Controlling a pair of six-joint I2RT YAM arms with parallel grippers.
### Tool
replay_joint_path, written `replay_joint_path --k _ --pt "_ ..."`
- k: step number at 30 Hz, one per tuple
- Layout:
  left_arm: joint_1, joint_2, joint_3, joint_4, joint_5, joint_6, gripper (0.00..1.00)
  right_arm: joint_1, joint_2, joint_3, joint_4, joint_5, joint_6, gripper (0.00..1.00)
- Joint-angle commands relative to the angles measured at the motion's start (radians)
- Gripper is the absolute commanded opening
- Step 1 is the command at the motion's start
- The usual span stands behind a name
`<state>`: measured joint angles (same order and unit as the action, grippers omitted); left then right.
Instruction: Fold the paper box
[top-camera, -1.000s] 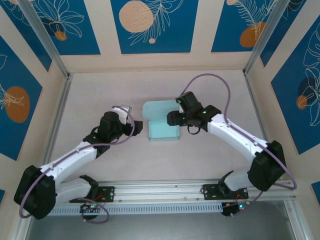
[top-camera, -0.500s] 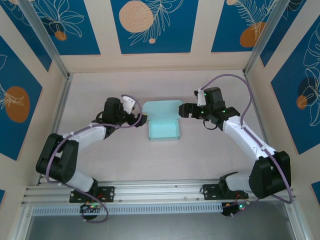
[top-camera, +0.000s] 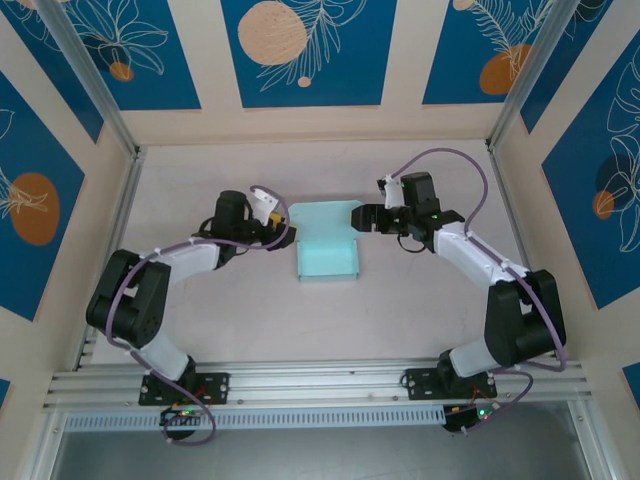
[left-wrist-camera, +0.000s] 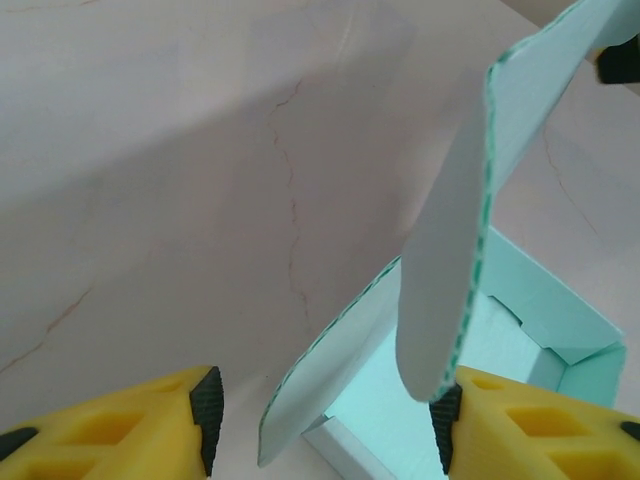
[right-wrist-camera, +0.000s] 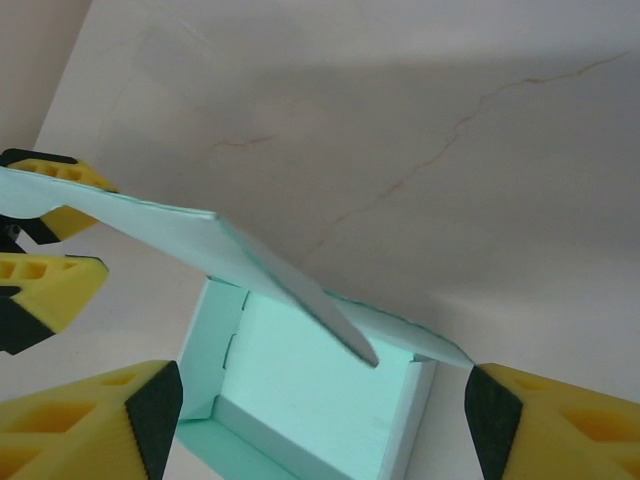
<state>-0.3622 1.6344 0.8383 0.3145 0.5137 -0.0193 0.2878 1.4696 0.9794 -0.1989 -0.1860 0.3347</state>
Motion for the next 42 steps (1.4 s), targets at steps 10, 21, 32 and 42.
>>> replay_joint_path --k 10,21,32,42 --pt "-0.014 0.056 0.052 0.044 -0.014 -0.014 0.35 0.0 0.08 0.048 0.064 0.035 -0.062 0.79" --pt "-0.016 0.063 0.087 0.009 -0.023 0.043 0.12 -0.016 0.159 0.053 0.168 -0.037 -0.111 0.77" --pt "0.0 0.06 0.135 -0.14 0.144 0.191 0.0 -0.131 0.194 0.044 0.304 -0.218 -0.141 0.82" --pt "0.052 0.099 0.298 -0.582 0.559 0.531 0.0 -0.185 0.204 -0.011 0.372 -0.388 -0.149 0.79"
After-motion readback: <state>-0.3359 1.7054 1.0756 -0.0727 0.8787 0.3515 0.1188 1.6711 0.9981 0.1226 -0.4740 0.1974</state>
